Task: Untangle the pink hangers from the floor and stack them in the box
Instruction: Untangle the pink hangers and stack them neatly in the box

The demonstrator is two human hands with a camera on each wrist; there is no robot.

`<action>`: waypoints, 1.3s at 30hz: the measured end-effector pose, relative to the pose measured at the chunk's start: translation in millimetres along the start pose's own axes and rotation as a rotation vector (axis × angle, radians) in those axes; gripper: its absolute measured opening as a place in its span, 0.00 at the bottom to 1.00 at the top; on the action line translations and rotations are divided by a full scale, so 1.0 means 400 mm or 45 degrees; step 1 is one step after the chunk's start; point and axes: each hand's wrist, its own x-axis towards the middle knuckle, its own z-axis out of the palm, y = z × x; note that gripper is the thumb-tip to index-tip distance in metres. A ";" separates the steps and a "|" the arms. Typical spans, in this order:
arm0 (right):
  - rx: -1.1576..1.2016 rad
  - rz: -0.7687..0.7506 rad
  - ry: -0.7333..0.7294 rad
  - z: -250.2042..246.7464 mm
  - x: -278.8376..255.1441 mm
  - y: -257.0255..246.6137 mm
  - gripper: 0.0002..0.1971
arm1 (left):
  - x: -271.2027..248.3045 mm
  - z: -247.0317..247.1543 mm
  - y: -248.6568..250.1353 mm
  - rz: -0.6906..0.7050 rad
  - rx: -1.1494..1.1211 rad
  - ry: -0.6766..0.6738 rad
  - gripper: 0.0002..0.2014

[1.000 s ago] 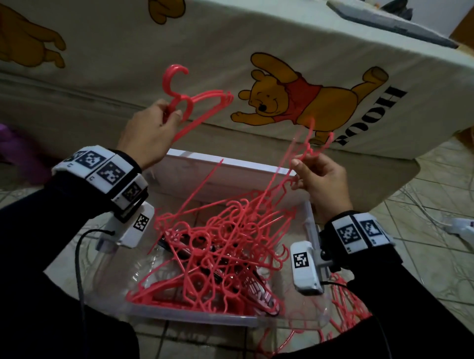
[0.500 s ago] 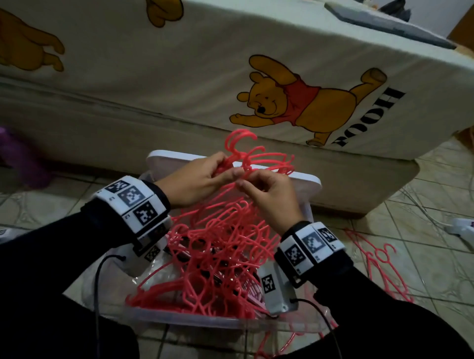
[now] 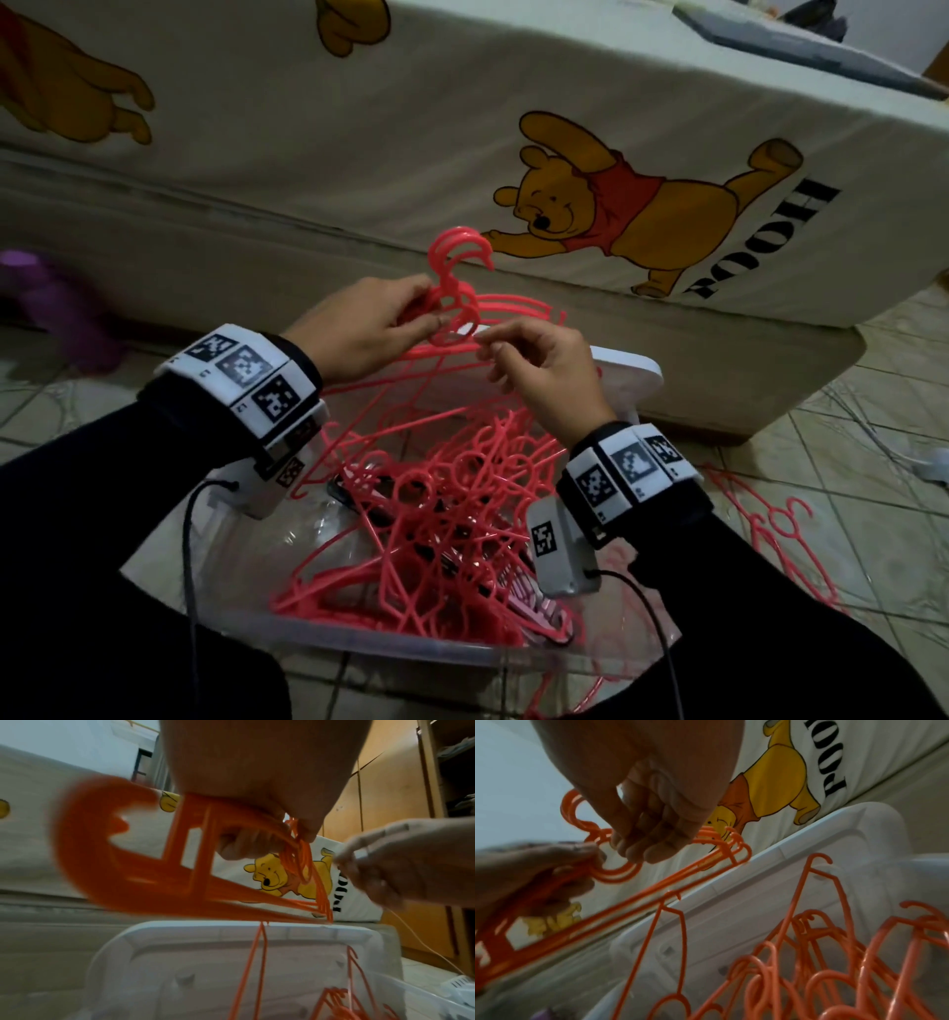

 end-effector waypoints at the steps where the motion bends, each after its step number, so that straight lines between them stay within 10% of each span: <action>1: -0.113 0.001 -0.034 0.010 0.000 0.008 0.12 | 0.001 -0.005 -0.007 0.007 0.037 0.035 0.16; 16: -1.804 -0.593 -0.674 0.222 0.045 0.033 0.12 | 0.008 -0.021 -0.019 -0.007 0.172 0.160 0.29; 28: -1.685 -0.626 -0.555 0.169 0.063 -0.035 0.11 | 0.004 -0.048 -0.002 -0.129 0.263 0.453 0.21; 39: -1.417 -0.092 -0.211 -0.068 -0.040 -0.008 0.10 | 0.004 -0.066 -0.029 -0.236 0.094 0.446 0.27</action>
